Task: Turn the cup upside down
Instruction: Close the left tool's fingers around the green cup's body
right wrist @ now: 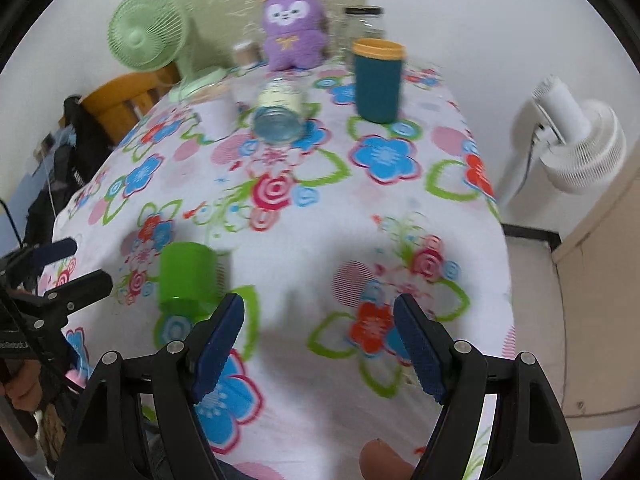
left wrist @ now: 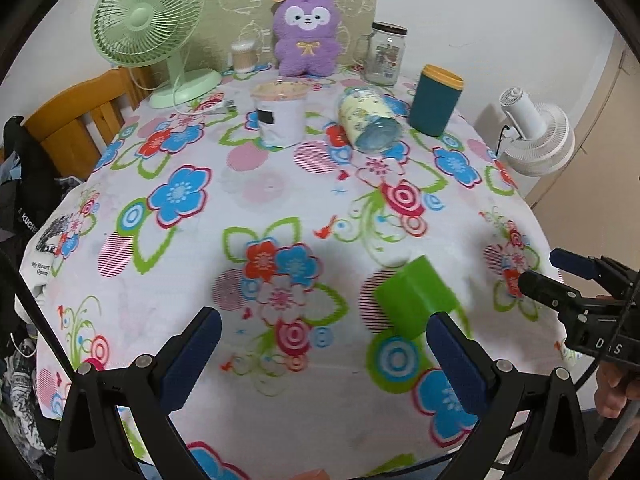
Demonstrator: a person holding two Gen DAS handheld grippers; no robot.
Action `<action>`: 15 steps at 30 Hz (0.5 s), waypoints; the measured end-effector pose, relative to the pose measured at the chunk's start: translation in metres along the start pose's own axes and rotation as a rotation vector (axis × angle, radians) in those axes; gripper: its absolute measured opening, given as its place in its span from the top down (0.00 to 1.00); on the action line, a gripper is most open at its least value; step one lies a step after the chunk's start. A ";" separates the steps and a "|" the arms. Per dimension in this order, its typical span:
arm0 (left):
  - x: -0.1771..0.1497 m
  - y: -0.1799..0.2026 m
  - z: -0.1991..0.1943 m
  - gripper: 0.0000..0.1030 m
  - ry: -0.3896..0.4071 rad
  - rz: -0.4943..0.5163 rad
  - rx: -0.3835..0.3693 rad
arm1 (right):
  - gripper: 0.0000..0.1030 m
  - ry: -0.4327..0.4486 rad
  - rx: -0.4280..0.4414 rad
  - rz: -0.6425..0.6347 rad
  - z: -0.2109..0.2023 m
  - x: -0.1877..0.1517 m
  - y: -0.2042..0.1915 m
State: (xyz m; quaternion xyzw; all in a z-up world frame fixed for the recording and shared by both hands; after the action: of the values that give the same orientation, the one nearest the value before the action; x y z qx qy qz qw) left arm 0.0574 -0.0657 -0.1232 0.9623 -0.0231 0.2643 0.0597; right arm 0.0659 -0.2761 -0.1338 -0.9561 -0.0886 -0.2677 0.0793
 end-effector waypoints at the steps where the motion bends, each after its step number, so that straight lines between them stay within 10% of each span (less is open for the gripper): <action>1: 0.001 0.004 0.001 0.00 -0.003 -0.004 -0.003 | 0.23 0.003 -0.003 0.016 0.000 -0.001 0.007; 15: 0.003 0.034 0.028 0.00 -0.051 -0.141 -0.022 | 0.23 0.003 -0.042 0.027 0.017 -0.011 0.040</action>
State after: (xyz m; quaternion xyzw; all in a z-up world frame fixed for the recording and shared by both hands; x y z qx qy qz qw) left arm 0.0712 -0.1033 -0.1423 0.9673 0.0405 0.2343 0.0882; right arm 0.0737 -0.3130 -0.1583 -0.9583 -0.0701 -0.2698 0.0629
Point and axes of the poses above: each gripper's, at about its wrist camera, not at the fingertips, and z roughly the way its jaws point, y to its right, x to its top, the point moved 7 cm from there along z, roughly the way its jaws point, and after that the axes turned 3 degrees about -z, right-handed, at the moved point
